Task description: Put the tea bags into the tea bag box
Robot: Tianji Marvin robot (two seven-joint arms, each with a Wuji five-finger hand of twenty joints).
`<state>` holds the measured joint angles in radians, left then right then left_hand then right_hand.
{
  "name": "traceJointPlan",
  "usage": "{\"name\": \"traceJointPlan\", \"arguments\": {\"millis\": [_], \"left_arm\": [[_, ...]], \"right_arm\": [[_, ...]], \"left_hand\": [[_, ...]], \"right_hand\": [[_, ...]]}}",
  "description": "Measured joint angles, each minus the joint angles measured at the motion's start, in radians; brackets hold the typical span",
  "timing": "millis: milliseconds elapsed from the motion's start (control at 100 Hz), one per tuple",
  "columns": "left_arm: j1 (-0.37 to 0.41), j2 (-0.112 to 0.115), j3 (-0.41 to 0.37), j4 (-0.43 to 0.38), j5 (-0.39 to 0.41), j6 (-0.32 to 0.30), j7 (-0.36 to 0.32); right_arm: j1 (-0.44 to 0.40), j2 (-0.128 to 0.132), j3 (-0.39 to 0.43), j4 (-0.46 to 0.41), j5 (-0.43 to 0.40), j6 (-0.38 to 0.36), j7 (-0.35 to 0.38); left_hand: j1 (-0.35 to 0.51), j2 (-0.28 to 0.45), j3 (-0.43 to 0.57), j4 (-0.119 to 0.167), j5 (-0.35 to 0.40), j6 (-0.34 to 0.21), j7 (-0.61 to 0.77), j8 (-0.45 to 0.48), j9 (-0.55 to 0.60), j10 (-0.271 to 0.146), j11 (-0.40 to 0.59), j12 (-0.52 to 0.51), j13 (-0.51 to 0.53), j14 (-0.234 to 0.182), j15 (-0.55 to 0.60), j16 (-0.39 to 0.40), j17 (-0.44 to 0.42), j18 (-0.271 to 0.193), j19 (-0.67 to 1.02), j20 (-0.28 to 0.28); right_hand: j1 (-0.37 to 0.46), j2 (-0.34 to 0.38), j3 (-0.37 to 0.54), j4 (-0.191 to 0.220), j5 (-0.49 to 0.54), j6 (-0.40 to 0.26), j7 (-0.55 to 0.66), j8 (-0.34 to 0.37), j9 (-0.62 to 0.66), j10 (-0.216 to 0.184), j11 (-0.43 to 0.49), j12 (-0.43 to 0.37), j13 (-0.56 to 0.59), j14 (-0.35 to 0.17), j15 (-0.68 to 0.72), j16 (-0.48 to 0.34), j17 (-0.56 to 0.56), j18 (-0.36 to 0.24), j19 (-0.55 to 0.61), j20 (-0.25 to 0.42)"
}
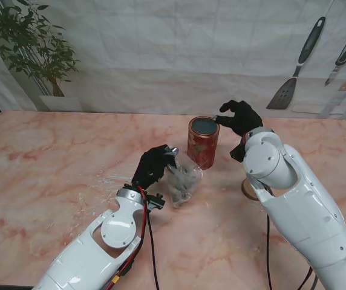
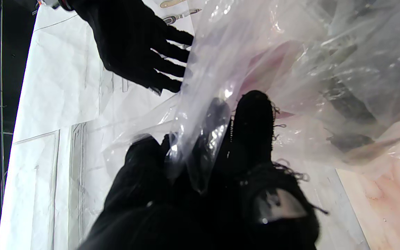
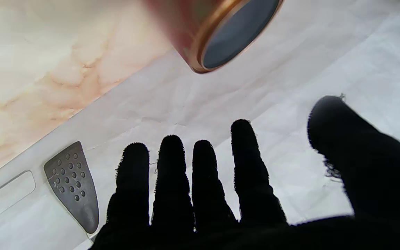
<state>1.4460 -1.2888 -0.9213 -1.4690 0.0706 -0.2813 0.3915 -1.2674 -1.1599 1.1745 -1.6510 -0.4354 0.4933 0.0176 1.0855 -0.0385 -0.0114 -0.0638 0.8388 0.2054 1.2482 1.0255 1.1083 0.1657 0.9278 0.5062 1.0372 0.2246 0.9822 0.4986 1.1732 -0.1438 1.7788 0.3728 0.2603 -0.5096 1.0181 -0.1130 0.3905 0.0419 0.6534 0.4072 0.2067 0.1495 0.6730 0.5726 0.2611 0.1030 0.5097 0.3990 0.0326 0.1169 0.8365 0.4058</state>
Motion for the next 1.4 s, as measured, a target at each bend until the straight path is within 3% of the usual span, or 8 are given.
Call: {"name": "traceJointPlan", "arguments": {"millis": [110, 300, 360, 610, 910, 1230, 1320, 1400], "left_arm": [[0.001, 0.000, -0.002, 0.000, 0.000, 0.000, 0.000], [0.008, 0.001, -0.012, -0.007, 0.004, 0.006, -0.002], [0.011, 0.002, -0.016, -0.011, 0.008, 0.009, -0.001], [0.029, 0.011, -0.041, -0.043, 0.032, 0.034, -0.005], [0.040, 0.017, -0.056, -0.059, 0.039, 0.044, -0.006], [0.042, 0.019, -0.064, -0.061, 0.036, 0.053, -0.012], [0.043, 0.020, -0.066, -0.063, 0.037, 0.059, -0.012], [0.044, 0.020, -0.069, -0.064, 0.042, 0.062, -0.011]], "right_arm": [[-0.064, 0.015, 0.034, -0.045, -0.024, -0.033, 0.039], [-0.182, 0.007, 0.075, -0.108, 0.041, -0.028, -0.078], [-0.227, -0.002, 0.105, -0.133, 0.071, -0.038, -0.081], [-0.373, -0.006, 0.182, -0.188, 0.148, -0.119, -0.078], [-0.492, -0.001, 0.257, -0.197, 0.183, -0.245, -0.062], [-0.587, 0.002, 0.319, -0.163, 0.288, -0.411, -0.063], [-0.594, 0.000, 0.319, -0.145, 0.305, -0.428, -0.086], [-0.593, -0.001, 0.326, -0.134, 0.323, -0.430, -0.057]], "left_hand": [[0.000, 0.000, 0.000, 0.000, 0.000, 0.000, 0.000, 0.000, 0.000, 0.000, 0.000, 0.000, 0.000, 0.000, 0.000, 0.000, 0.000, 0.000, 0.000, 0.000], [0.000, 0.000, 0.000, 0.000, 0.000, 0.000, 0.000, 0.000, 0.000, 0.000, 0.000, 0.000, 0.000, 0.000, 0.000, 0.000, 0.000, 0.000, 0.000, 0.000], [0.000, 0.000, 0.000, 0.000, 0.000, 0.000, 0.000, 0.000, 0.000, 0.000, 0.000, 0.000, 0.000, 0.000, 0.000, 0.000, 0.000, 0.000, 0.000, 0.000], [0.000, 0.000, 0.000, 0.000, 0.000, 0.000, 0.000, 0.000, 0.000, 0.000, 0.000, 0.000, 0.000, 0.000, 0.000, 0.000, 0.000, 0.000, 0.000, 0.000], [0.000, 0.000, 0.000, 0.000, 0.000, 0.000, 0.000, 0.000, 0.000, 0.000, 0.000, 0.000, 0.000, 0.000, 0.000, 0.000, 0.000, 0.000, 0.000, 0.000], [0.000, 0.000, 0.000, 0.000, 0.000, 0.000, 0.000, 0.000, 0.000, 0.000, 0.000, 0.000, 0.000, 0.000, 0.000, 0.000, 0.000, 0.000, 0.000, 0.000], [0.000, 0.000, 0.000, 0.000, 0.000, 0.000, 0.000, 0.000, 0.000, 0.000, 0.000, 0.000, 0.000, 0.000, 0.000, 0.000, 0.000, 0.000, 0.000, 0.000], [0.000, 0.000, 0.000, 0.000, 0.000, 0.000, 0.000, 0.000, 0.000, 0.000, -0.001, 0.000, 0.000, 0.000, 0.000, 0.000, 0.000, 0.000, 0.000, 0.000]], "right_hand": [[0.000, 0.000, 0.000, 0.000, -0.010, 0.000, -0.009, 0.000, -0.001, 0.000, 0.000, -0.004, -0.008, -0.006, -0.015, -0.007, -0.005, -0.001, -0.017, -0.002], [0.018, -0.052, 0.004, 0.000, 0.021, 0.027, -0.002, 0.000, 0.064, -0.019, 0.006, -0.009, 0.065, -0.009, -0.016, -0.007, 0.057, 0.000, -0.018, -0.003], [0.041, -0.088, 0.008, 0.004, 0.032, 0.032, 0.000, 0.007, 0.080, -0.020, 0.008, -0.009, 0.081, -0.009, -0.016, -0.007, 0.069, 0.001, -0.018, -0.003], [0.067, -0.100, 0.016, 0.004, 0.073, 0.053, -0.006, 0.003, 0.101, -0.018, 0.010, -0.005, 0.092, -0.009, -0.016, -0.007, 0.090, 0.014, -0.017, 0.000], [0.079, -0.100, 0.013, 0.004, 0.081, 0.054, -0.038, 0.003, 0.101, -0.020, -0.014, -0.006, 0.092, -0.009, -0.043, -0.016, 0.095, 0.015, -0.017, 0.001], [0.103, -0.100, 0.002, 0.004, 0.082, 0.054, -0.086, 0.003, 0.101, -0.021, -0.032, -0.016, 0.092, -0.009, -0.085, -0.030, 0.088, 0.014, -0.049, 0.011], [0.104, -0.100, -0.007, 0.004, 0.083, 0.054, -0.101, 0.003, 0.101, -0.021, -0.043, -0.016, 0.092, -0.009, -0.088, -0.030, 0.088, 0.014, -0.071, 0.013], [0.104, -0.100, -0.007, 0.004, 0.083, 0.054, -0.107, 0.003, 0.101, -0.021, -0.043, -0.016, 0.092, -0.009, -0.089, -0.030, 0.087, 0.014, -0.072, 0.017]]}}
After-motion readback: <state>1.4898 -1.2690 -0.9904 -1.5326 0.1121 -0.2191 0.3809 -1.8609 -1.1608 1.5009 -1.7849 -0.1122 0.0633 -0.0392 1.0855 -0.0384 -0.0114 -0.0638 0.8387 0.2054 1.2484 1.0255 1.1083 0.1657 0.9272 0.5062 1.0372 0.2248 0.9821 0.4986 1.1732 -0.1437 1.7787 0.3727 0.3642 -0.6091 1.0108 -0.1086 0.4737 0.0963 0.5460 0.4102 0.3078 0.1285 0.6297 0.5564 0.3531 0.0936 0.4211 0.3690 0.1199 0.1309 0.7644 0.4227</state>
